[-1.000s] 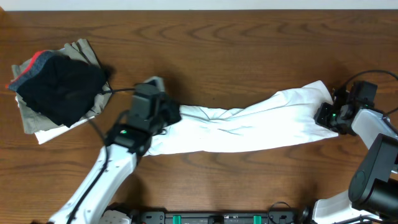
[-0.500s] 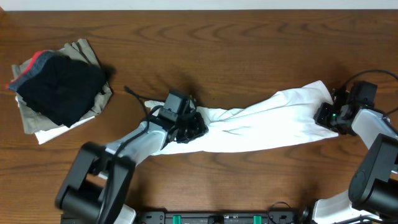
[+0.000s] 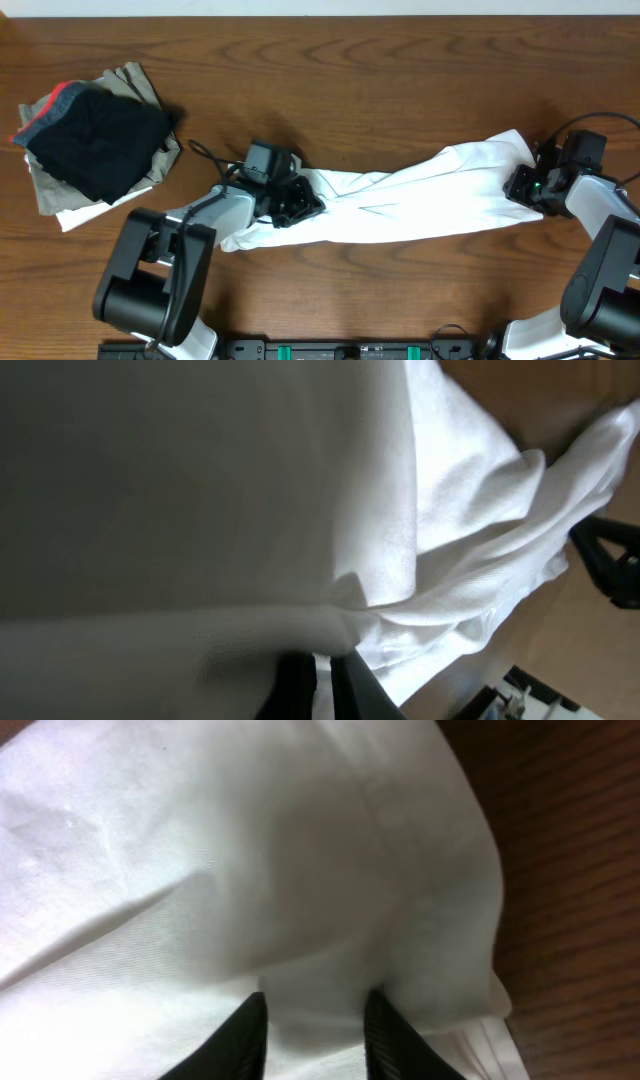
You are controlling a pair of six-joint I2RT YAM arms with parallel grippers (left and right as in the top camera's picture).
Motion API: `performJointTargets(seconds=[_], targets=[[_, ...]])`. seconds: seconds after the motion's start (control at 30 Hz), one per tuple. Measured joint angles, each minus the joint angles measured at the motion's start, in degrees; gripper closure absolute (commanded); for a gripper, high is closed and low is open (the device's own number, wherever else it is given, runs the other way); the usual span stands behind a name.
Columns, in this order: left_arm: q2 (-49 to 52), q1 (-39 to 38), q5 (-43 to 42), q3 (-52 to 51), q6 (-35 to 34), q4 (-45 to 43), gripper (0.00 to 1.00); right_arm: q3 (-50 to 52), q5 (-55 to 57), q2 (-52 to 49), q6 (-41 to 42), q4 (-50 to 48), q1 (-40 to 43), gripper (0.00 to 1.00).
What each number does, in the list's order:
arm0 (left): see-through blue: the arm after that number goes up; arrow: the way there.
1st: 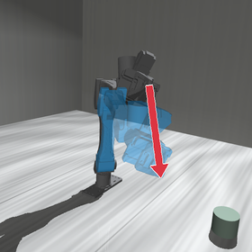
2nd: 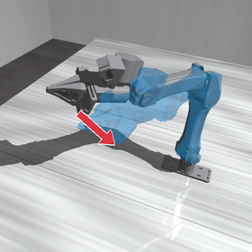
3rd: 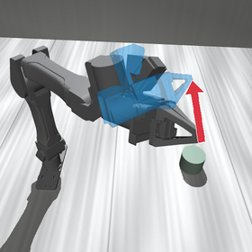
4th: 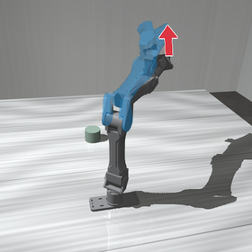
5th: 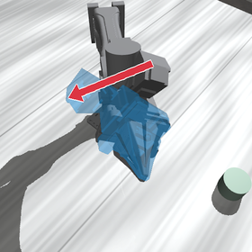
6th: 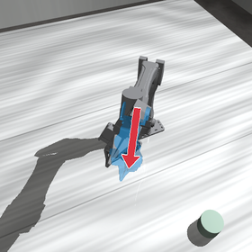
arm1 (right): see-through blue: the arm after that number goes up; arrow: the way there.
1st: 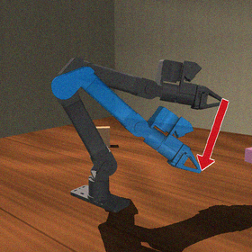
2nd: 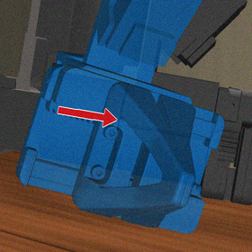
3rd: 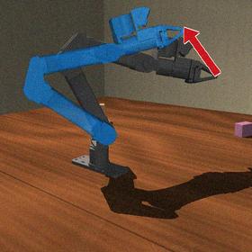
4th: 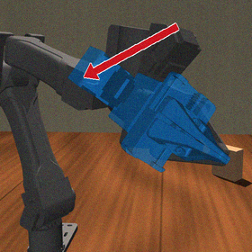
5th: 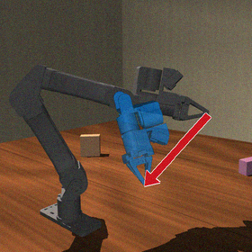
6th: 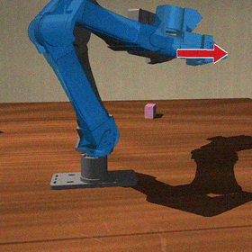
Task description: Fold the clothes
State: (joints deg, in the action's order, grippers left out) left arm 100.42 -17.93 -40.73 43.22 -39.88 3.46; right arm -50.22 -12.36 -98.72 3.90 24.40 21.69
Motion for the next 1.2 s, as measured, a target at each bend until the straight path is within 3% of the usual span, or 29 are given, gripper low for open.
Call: performJointTargets(seconds=[0.1,0.4,0.57,0.77,1.07,1.2], targets=[[-2.7,1.1,0.3,0.0,1.6,0.3,0.88,0.0,-1.0,0.1,0.3,0.0,0.0,0.52],[-16.0,1.3,1.1,0.0,6.3,0.9,0.88,-5.1,-2.2,0.1,-0.4,7.0,0.2,0.41],[-21.0,1.3,4.3,0.0,7.6,5.2,0.88,-12.2,-2.3,0.1,-1.3,10.9,4.2,0.41],[-21.4,1.3,6.3,0.0,9.3,10.2,0.88,-13.4,-2.4,-0.1,-1.6,12.1,8.6,0.39],[-21.4,1.3,8.9,0.0,10.4,12.1,0.87,-13.4,-6.9,-9.2,-3.8,12.6,8.7,0.36],[-21.4,1.3,10.4,0.0,10.4,13.2,0.87,-14.8,-10.5,-10.8,-5.2,12.8,8.1,0.41]])
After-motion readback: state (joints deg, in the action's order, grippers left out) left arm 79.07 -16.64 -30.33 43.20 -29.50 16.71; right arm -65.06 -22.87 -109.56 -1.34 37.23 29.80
